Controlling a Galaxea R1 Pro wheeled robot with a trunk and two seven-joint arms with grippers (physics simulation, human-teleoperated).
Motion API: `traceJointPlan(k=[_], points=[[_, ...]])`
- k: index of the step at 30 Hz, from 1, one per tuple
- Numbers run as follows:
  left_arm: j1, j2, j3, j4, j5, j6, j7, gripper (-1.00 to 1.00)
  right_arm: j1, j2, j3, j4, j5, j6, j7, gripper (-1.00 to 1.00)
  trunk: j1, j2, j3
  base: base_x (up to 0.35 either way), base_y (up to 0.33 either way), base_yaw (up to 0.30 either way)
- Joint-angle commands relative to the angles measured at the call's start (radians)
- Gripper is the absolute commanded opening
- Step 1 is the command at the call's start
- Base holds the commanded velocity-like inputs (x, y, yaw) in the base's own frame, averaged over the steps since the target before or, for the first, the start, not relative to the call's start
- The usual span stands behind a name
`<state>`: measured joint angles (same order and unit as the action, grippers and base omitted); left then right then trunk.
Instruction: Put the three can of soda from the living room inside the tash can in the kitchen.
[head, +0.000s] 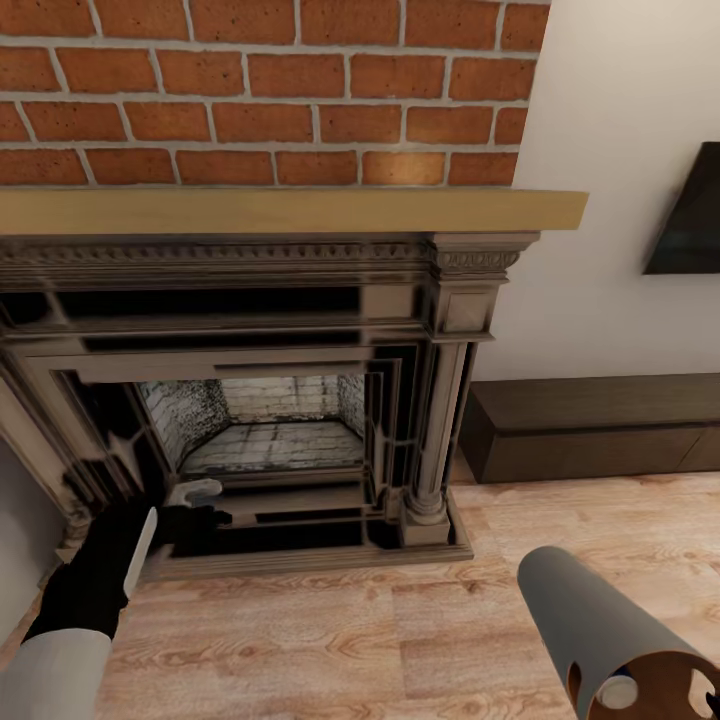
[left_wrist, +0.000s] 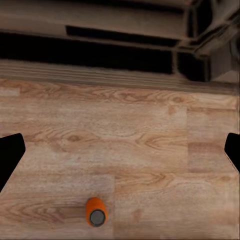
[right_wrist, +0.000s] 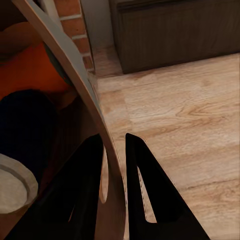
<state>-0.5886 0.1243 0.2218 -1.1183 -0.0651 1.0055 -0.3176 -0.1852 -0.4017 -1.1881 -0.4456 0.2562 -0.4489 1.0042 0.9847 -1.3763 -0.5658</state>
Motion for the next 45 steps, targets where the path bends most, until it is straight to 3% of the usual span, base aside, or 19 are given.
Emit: traceJointPlan(k=[1, 3, 5, 9, 13, 20, 26, 30, 32, 33, 35, 38, 41, 45], points=[[-0.021, -0.001, 0.000, 0.016, -0.002, 0.019, 0.000, 1.00, 0.000, 0.000, 0.003, -0.001, -0.007, 0.001, 0.004, -1.00, 0.000, 0.000, 0.000, 0.000, 0.000, 0.000], [-0.073, -0.004, -0.001, 0.093, -0.004, 0.042, 0.001, 1.00, 0.000, 0.001, 0.016, -0.001, -0.007, 0.001, 0.005, -1.00, 0.000, 0.000, 0.000, 0.000, 0.000, 0.000], [-0.136, -0.004, -0.003, 0.312, -0.006, 0.042, 0.003, 1.00, 0.000, 0.001, 0.025, -0.001, -0.008, 0.001, 0.004, -1.00, 0.000, 0.000, 0.000, 0.000, 0.000, 0.000], [-0.163, -0.004, -0.003, 0.526, -0.005, 0.042, 0.005, 1.00, 0.000, 0.001, 0.028, -0.001, -0.008, 0.001, 0.003, -1.00, 0.000, 0.000, 0.000, 0.000, 0.000, 0.000], [-0.168, -0.003, -0.001, 0.593, -0.003, 0.042, 0.008, 1.00, 0.000, 0.001, 0.028, -0.005, -0.010, 0.001, 0.002, -1.00, 0.015, -0.028, -0.013, 0.000, 0.000, 0.000], [-0.169, -0.006, -0.001, 0.668, -0.007, -0.058, 0.011, 1.00, -0.005, -0.009, 0.027, -0.029, -0.013, 0.007, 0.003, -1.00, 0.042, -0.077, -0.034, 0.000, 0.000, 0.000], [-0.168, -0.008, 0.000, 0.736, -0.008, -0.144, 0.011, 1.00, -0.008, 0.000, 0.027, -0.187, -0.019, 0.142, 0.006, -1.00, 0.065, -0.119, -0.053, 0.000, 0.000, 0.000], [-0.167, -0.008, -0.001, 0.750, -0.007, -0.159, 0.011, 1.00, -0.014, 0.044, 0.029, -0.338, -0.021, 0.234, 0.002, -1.00, 0.080, -0.147, -0.066, 0.000, 0.000, 0.000], [-0.166, -0.008, -0.001, 0.753, -0.007, -0.163, 0.011, 1.00, -0.036, 0.102, 0.030, -0.475, -0.021, 0.292, -0.001, -1.00, 0.088, -0.161, -0.072, 0.000, 0.000, 0.000], [-0.166, -0.008, -0.001, 0.753, -0.007, -0.163, 0.011, 1.00, -0.042, 0.119, 0.031, -0.517, -0.021, 0.314, -0.001, -1.00, 0.092, -0.168, -0.075, 0.000, 0.000, 0.000], [-0.166, -0.008, -0.001, 0.754, -0.007, -0.168, 0.011, 1.00, -0.056, 0.179, 0.049, -0.698, -0.021, 0.437, -0.001, -1.00, 0.100, -0.182, -0.081, 0.000, 0.000, 0.000], [-0.166, -0.008, -0.001, 0.754, -0.008, -0.187, 0.012, 1.00, -0.062, 0.215, 0.078, -0.857, -0.023, 0.563, 0.002, -1.00, 0.111, -0.203, -0.091, 0.000, 0.000, 0.000], [-0.166, -0.008, -0.001, 0.755, -0.008, -0.202, 0.016, 1.00, -0.065, 0.230, 0.102, -0.943, -0.024, 0.645, 0.004, -1.00, 0.123, -0.224, -0.100, 0.000, 0.000, 0.000], [-0.166, -0.008, -0.001, 0.756, -0.008, -0.210, 0.022, 1.00, -0.077, 0.235, 0.121, -0.993, -0.025, 0.696, 0.005, -1.00, 0.138, -0.252, -0.113, 0.000, 0.000, 0.000]])
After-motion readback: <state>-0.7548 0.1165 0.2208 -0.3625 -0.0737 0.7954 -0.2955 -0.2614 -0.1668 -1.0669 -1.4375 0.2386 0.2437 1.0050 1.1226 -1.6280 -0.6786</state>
